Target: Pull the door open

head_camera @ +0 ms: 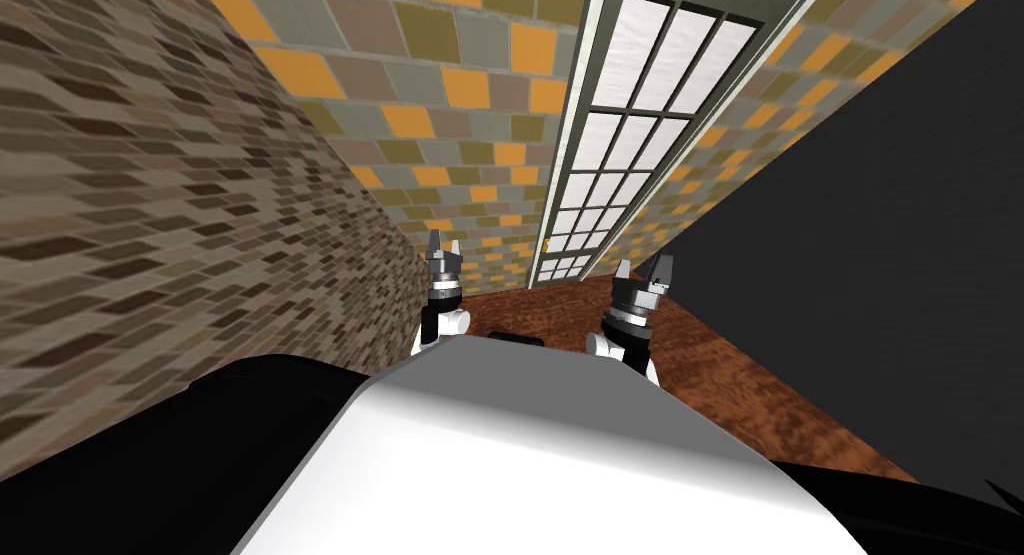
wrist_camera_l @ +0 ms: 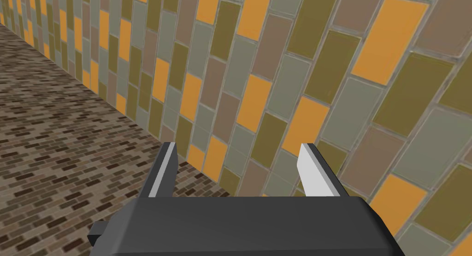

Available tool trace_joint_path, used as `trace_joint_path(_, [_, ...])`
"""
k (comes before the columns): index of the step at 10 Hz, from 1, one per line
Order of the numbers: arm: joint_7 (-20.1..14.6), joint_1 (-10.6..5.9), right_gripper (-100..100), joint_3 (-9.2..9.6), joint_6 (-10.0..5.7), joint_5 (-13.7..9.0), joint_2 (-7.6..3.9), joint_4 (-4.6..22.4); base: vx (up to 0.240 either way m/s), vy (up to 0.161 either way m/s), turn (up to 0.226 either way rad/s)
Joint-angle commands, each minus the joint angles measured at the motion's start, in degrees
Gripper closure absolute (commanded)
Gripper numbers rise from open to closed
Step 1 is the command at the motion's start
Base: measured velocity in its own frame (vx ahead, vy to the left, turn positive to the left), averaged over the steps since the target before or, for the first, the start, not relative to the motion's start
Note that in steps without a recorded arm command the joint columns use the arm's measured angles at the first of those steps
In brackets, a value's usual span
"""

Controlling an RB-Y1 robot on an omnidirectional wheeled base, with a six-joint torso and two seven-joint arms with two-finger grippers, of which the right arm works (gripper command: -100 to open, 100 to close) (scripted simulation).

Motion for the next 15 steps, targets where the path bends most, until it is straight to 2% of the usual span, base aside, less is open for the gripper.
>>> trace_joint_path(1, [1.46, -0.73, -100, -0.13, -0.44, 0.44, -0.48, 2.07, 0.06, -0.002, 0.025])
trace_joint_path(4, [3.63, -1.8, -100, -0.31, -1.09, 1.1, -1.13, 5.13, 0.099, -0.012, 0.016])
trace_joint_path(7, [6.65, -3.31, -100, -0.57, -1.99, 2.01, -1.95, 9.41, 0.093, -0.016, 0.021])
trace_joint_path(11, [11.84, -5.89, -100, -1.02, -3.55, 3.59, -3.17, 16.07, 0.092, -0.016, 0.026])
trace_joint_path(12, [11.84, -5.89, -100, -1.02, -3.55, 3.59, -3.17, 16.74, 0.063, -0.012, 0.011])
trace_joint_path(15, [16.32, -8.11, -100, -1.41, -4.89, 4.94, -4.11, 22.46, 0.072, -0.015, 0.028])
